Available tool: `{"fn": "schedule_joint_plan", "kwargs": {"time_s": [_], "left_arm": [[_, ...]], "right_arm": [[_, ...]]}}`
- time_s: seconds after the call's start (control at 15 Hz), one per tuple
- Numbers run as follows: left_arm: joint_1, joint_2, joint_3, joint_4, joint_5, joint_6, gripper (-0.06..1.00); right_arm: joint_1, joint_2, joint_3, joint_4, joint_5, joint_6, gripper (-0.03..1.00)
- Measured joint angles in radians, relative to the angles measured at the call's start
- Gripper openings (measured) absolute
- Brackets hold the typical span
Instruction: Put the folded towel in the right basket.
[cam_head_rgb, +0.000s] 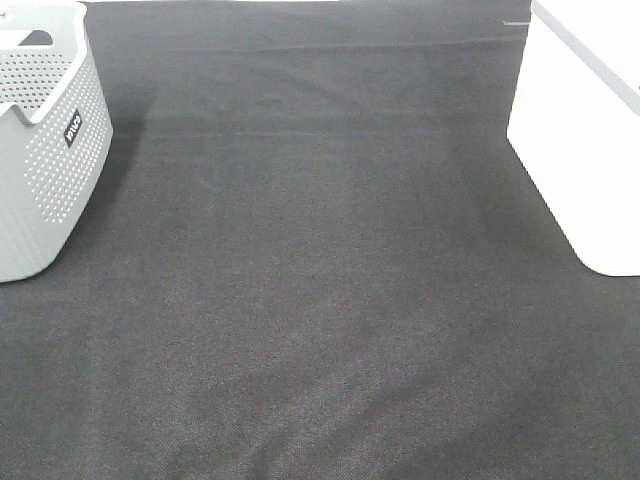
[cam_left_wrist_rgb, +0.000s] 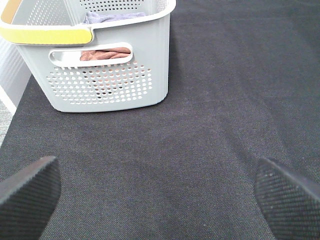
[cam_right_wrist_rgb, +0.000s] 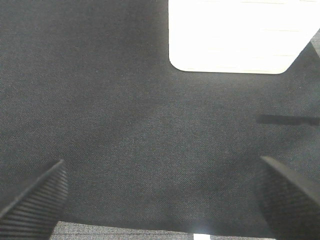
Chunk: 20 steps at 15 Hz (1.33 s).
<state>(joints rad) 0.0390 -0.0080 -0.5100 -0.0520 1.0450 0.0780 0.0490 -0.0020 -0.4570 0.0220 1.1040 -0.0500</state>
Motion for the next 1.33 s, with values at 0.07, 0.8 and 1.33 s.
{"fn": "schedule_joint_plan", "kwargs": {"time_s": [0.07, 0.8, 1.33], "left_arm": [[0.000, 0.000, 0.000, 0.000, 0.000, 0.000, 0.98], [0.000, 0.000, 0.000, 0.000, 0.000, 0.000, 0.98], [0.000, 0.000, 0.000, 0.000, 0.000, 0.000, 0.98]], "right_arm": [[0.000, 0.000, 0.000, 0.000, 0.000, 0.000, 0.97], [0.000, 0.000, 0.000, 0.001, 0.000, 0.000, 0.97], [0.000, 0.000, 0.000, 0.001, 0.000, 0.000, 0.97]]}}
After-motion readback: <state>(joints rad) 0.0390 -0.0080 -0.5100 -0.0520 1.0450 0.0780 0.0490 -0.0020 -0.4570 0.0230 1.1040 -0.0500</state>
